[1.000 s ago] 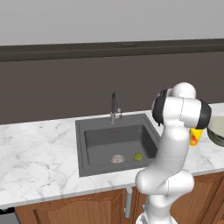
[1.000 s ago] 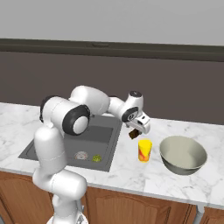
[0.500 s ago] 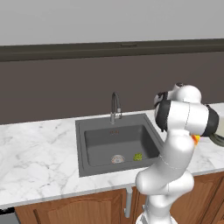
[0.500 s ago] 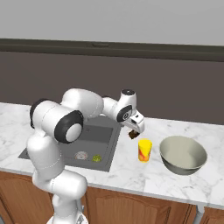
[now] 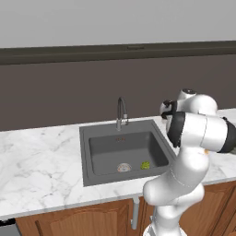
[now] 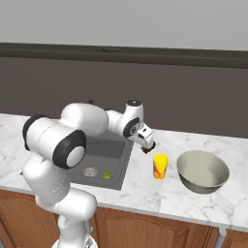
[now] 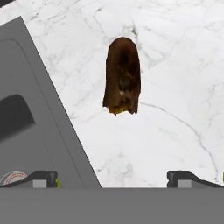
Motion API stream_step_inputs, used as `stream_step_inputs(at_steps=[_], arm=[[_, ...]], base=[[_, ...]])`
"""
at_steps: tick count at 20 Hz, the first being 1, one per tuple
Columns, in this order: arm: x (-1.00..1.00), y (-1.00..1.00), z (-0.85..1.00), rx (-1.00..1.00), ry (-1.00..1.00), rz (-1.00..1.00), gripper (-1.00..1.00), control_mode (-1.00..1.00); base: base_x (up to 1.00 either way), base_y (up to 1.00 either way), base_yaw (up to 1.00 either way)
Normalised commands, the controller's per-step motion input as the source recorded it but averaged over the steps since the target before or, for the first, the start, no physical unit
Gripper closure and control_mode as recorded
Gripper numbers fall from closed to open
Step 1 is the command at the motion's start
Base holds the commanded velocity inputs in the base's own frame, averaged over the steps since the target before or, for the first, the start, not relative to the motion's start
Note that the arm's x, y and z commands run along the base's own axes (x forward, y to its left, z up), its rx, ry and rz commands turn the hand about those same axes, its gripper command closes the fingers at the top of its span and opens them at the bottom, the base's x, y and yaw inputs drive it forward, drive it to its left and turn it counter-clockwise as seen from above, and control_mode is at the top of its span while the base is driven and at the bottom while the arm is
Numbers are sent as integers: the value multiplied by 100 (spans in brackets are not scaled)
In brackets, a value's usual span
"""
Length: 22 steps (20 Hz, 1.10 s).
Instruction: Remove the broccoli and sweet potato from the sink. Then move the bowl and cup from the counter to the sink for washing.
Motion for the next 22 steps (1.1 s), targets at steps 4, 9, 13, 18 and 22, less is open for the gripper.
stream_step_inputs(at_steps=[4,9,13,18,22], arm=[[-18,23,3,0,0,4,-100,-100],[-18,28,0,0,0,3,-100,-100],[-14,30,0,0,0,3,-100,-100],[-16,29,0,0,0,3,-100,-100],[-22,24,-2,0,-6,4,-100,-100]], base=[[0,0,0],[0,0,0],[0,0,0],[0,0,0],[0,0,0]])
